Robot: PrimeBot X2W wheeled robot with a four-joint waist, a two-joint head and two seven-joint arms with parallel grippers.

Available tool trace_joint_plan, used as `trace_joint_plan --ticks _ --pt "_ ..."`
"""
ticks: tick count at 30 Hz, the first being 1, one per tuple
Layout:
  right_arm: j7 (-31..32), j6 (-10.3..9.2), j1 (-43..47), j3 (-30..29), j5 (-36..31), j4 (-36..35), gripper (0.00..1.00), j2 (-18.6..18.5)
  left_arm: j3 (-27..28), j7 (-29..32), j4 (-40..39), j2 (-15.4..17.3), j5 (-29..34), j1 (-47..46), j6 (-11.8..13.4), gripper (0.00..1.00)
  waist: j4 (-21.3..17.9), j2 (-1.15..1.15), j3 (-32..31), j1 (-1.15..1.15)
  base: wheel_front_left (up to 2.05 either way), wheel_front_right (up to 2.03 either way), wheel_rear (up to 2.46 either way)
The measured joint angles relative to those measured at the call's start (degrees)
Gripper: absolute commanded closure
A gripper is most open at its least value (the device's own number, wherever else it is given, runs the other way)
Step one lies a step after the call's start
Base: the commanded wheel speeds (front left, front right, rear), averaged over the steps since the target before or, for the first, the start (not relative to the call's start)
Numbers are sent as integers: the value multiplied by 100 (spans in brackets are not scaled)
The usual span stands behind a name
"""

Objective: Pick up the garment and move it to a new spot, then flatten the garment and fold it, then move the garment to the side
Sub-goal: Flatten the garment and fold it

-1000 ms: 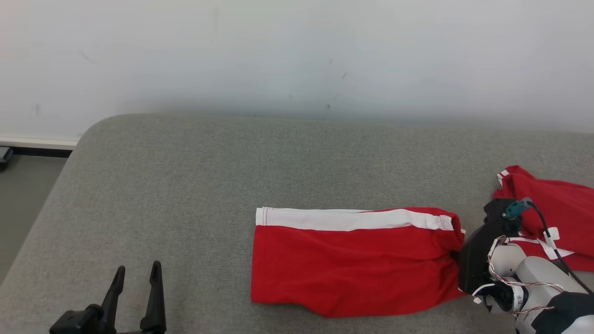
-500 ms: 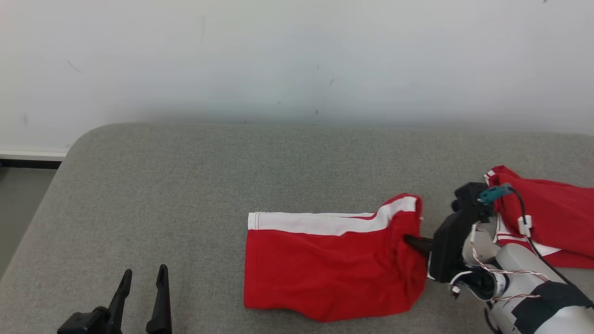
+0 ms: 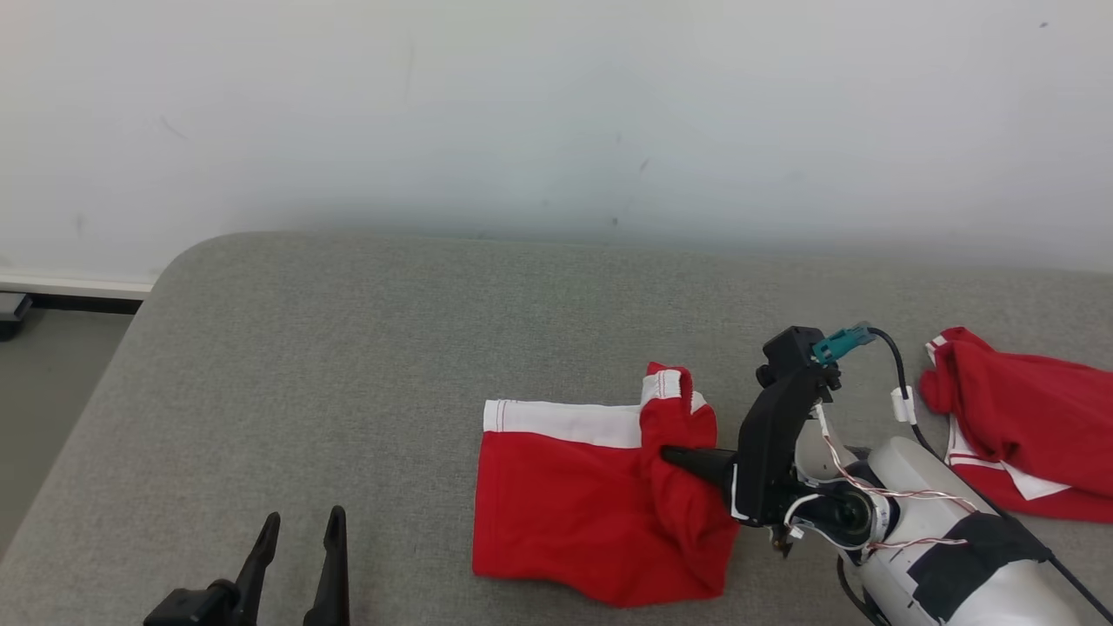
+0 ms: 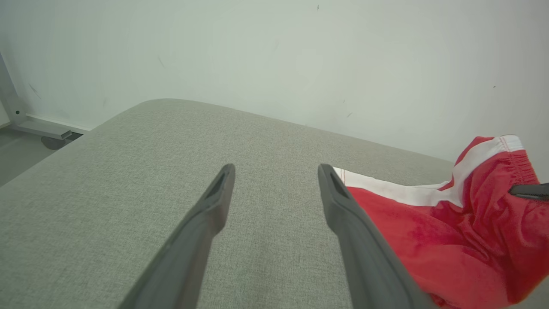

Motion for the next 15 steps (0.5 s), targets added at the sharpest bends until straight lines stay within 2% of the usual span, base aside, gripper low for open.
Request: trace_joint_plan --ticks 5,15 --pt "122 -35 -109 5 56 66 100 177 -41 0 43 -46 9 -24 -12 0 101 0 5 0 0 0 0" --pt "222 -322 -333 35 90 449 100 443 -168 0 222 -202 35 -247 -156 0 416 0 45 0 0 0 0"
